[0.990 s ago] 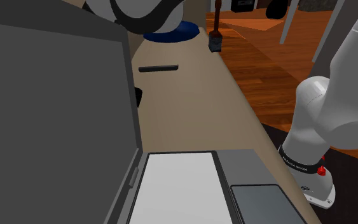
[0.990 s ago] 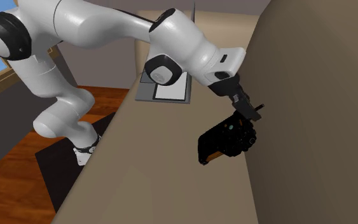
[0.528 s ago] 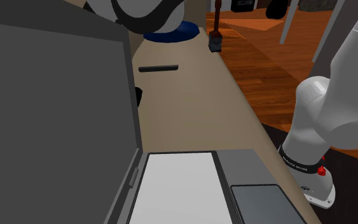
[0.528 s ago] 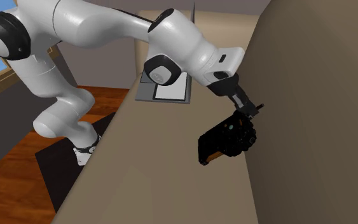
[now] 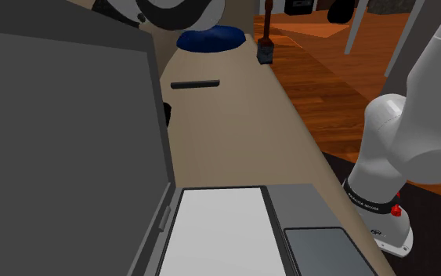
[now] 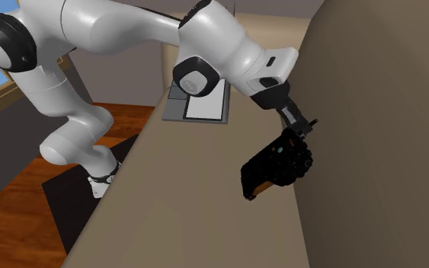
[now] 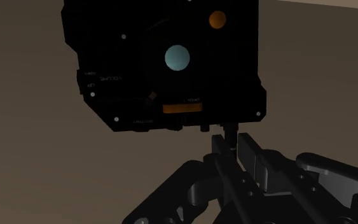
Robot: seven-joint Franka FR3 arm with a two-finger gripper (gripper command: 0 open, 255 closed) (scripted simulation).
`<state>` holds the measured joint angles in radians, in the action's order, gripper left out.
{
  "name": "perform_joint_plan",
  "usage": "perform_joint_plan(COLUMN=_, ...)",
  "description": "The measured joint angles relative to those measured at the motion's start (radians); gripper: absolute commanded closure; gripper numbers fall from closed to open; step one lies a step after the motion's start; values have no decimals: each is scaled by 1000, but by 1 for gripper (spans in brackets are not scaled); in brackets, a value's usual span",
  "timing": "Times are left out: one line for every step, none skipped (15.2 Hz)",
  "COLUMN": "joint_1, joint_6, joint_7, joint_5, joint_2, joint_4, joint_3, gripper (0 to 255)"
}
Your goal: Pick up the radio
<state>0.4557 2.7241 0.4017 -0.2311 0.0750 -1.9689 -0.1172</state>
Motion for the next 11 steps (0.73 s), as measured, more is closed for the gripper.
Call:
perform_joint_plan(joint_1=-1, joint_6=-12, joint_7=-4, joint_5=4, joint_2=2, joint_4=10, joint_3=0, gripper=255)
perform_joint_plan(joint_1=-2, joint_6=-25, joint_7=-10, joint_5=10, joint_2=0, joint_4=25, joint_3=0, gripper=255)
perform_joint_plan(joint_1=-3, joint_6=-40, joint_7=-11, joint_5=11, joint_2=3, joint_4=37, joint_3=1, gripper=255)
perform_joint_plan(joint_1=-4, joint_6=-51, joint_7=-12, joint_5=12, joint_2=6, joint_4=44, joint_3=2, gripper=255)
perform_joint_plan(joint_1=-5, joint_6=-64, joint_7=-21, joint_5=20, joint_2=4, joint_4=60, joint_3=1, gripper=255)
perform_joint_plan(joint_1=-5, joint_6=-76, joint_7=-23, joint_5=22, joint_2=7, joint_4=69, joint_3=1, gripper=255)
perform_joint_plan(joint_1=-6, joint_6=-89, joint_7=-27, joint_5=25, joint_2=7, joint_4=81, joint_3=1, gripper=255)
perform_joint_plan(joint_1=-7, joint_6=-103, joint_7=-31, joint_5=29, joint_2=6, joint_4=98, joint_3=1, gripper=255)
perform_joint_plan(joint_1=-8, joint_6=-118, joint_7=-34, joint_5=32, joint_2=7, joint_4=111, joint_3=2, gripper=255)
perform_joint_plan(joint_1=-8, joint_6=-130, joint_7=-40, joint_5=37, joint_2=7, joint_4=124, joint_3=1, gripper=255)
perform_joint_plan(joint_1=-8, joint_6=-136, joint_7=-43, joint_5=40, joint_2=6, joint_4=130, joint_3=0, gripper=255)
